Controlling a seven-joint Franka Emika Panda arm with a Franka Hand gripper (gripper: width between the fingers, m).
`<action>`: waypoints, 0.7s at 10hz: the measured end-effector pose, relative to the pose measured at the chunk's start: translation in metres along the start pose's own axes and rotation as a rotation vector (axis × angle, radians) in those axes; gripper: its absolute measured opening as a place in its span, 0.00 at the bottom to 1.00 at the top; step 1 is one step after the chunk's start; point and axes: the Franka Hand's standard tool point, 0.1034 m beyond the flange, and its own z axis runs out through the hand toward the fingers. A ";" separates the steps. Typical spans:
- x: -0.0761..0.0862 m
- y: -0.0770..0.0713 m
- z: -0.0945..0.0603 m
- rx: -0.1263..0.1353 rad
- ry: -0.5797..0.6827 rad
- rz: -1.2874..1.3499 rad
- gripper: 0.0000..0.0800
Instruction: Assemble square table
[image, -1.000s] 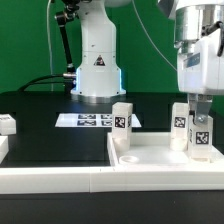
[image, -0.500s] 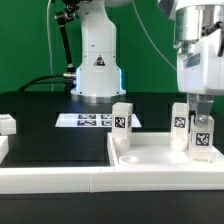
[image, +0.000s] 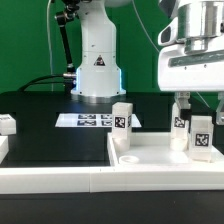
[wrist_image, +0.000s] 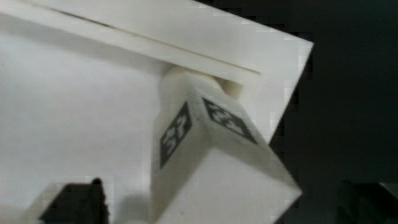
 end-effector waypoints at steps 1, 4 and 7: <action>0.001 0.000 0.000 0.000 0.001 -0.093 0.81; -0.004 -0.003 -0.001 -0.005 0.015 -0.384 0.81; -0.003 -0.003 -0.001 -0.011 0.020 -0.632 0.81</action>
Offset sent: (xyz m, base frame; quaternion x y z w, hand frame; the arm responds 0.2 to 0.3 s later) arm 0.0039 0.0164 0.0027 -0.0134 0.0109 -0.2870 0.9578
